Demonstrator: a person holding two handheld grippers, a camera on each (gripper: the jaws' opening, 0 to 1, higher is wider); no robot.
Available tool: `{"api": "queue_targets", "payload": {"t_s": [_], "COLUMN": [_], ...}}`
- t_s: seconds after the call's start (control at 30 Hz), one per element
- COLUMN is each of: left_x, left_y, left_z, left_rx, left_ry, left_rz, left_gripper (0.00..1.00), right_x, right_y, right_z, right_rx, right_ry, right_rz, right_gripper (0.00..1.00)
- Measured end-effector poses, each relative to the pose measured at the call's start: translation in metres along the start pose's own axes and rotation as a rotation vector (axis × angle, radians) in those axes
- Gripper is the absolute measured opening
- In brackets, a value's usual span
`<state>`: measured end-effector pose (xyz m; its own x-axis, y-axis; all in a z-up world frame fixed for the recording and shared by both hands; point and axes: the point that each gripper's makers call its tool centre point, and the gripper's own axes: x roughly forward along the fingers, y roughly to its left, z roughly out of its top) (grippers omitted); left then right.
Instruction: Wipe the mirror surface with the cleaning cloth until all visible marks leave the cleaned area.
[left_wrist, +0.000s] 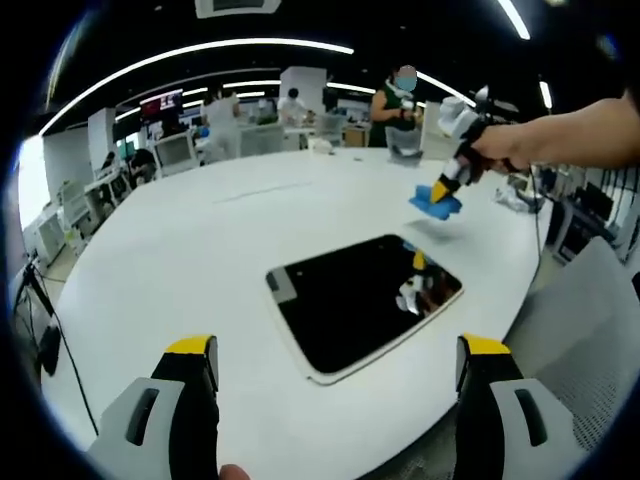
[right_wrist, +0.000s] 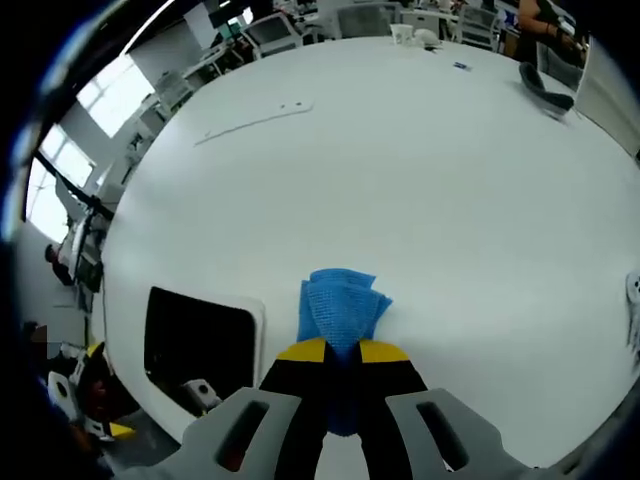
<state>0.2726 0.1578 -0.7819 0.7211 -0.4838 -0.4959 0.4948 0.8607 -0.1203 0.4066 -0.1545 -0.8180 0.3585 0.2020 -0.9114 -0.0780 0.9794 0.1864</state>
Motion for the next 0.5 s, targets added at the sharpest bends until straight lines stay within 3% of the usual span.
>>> {"api": "queue_targets", "payload": {"t_s": [0.03,0.13,0.2,0.3,0.5], "left_x": [0.001,0.003,0.001,0.001,0.002], "left_y": [0.003,0.001,0.000,0.004,0.002], "left_z": [0.001,-0.012,-0.006,-0.007,-0.011], "left_rx": [-0.010,0.070,0.120,0.080,0.104], "left_ry": [-0.013,0.049,0.020,0.021,0.041], "left_rz": [0.009,-0.005,0.005,0.011,0.006], "left_gripper": [0.99,0.99,0.99,0.99,0.99], "right_x": [0.001,0.004,0.006,0.011,0.022], "right_y": [0.002,0.013,0.019,0.030,0.046], "right_z": [0.000,-0.006,-0.007,-0.010,-0.013], "right_rx": [0.003,-0.001,-0.006,-0.017,-0.025], "right_ry": [0.002,0.017,0.023,0.027,0.041], "right_rz": [0.001,0.009,0.015,0.028,0.046], "right_gripper": [0.05,0.04,0.04,0.04,0.04]}}
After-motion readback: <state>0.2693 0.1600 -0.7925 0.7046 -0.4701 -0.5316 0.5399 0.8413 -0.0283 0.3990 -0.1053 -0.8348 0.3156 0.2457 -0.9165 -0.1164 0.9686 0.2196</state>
